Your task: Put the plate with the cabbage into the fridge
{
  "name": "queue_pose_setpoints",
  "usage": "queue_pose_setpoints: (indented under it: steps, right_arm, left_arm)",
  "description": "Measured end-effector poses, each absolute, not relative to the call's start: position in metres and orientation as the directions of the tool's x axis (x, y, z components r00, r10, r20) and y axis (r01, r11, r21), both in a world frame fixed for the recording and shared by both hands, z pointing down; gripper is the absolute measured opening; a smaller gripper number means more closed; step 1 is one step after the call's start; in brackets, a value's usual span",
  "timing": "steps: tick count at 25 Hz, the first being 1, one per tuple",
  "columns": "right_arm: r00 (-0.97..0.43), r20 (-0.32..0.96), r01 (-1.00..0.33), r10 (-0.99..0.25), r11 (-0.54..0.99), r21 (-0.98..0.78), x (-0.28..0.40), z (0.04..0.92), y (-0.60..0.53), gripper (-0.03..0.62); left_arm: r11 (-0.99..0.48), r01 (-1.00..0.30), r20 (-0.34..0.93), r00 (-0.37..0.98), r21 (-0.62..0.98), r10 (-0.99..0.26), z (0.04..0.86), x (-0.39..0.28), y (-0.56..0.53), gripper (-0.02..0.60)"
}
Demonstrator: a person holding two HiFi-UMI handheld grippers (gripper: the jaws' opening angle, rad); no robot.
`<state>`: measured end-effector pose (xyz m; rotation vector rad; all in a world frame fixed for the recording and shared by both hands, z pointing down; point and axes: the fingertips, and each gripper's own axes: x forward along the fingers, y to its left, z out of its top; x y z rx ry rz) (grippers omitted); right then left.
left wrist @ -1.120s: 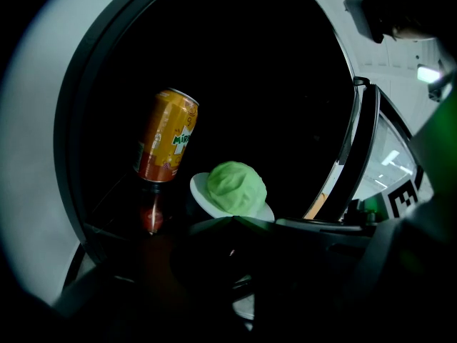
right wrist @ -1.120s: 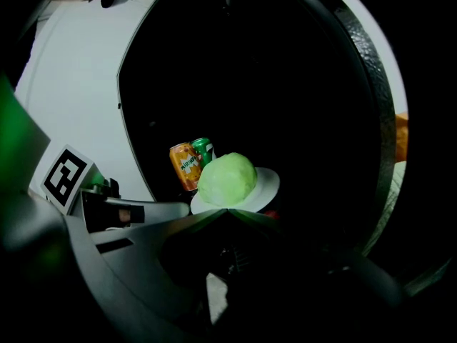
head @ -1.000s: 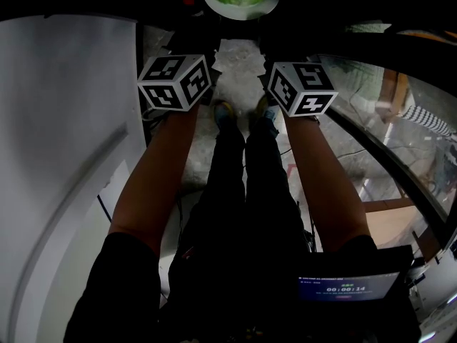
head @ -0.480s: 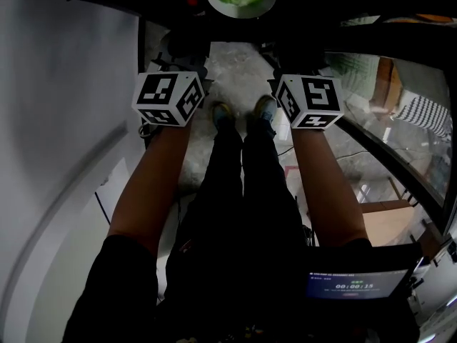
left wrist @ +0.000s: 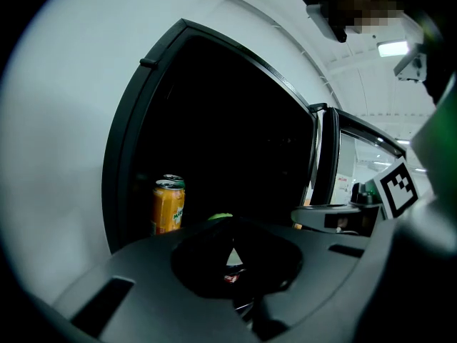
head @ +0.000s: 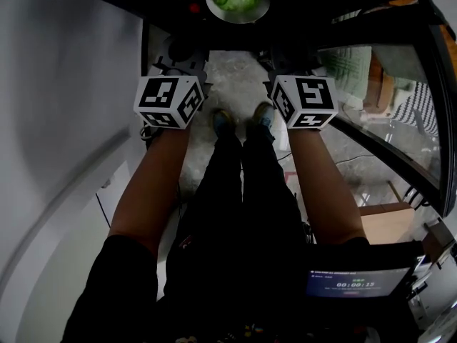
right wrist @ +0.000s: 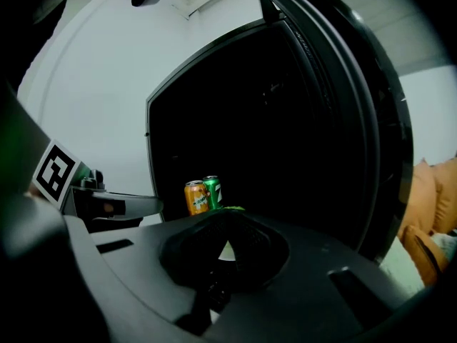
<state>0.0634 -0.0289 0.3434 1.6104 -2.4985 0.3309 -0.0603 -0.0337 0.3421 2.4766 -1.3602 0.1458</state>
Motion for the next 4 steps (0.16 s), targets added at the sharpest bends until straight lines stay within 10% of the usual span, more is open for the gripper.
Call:
queue_pose_setpoints:
  steps: [4]
  right_arm:
    - [-0.412, 0.224, -0.911, -0.883, 0.397, -0.112, 0.0660, 0.3367, -0.0254, 0.005]
  left_arm:
    - [-0.503, -0.840, 0.225, 0.541, 0.204, -0.811, 0.3344, -0.0572, -0.0323, 0.003]
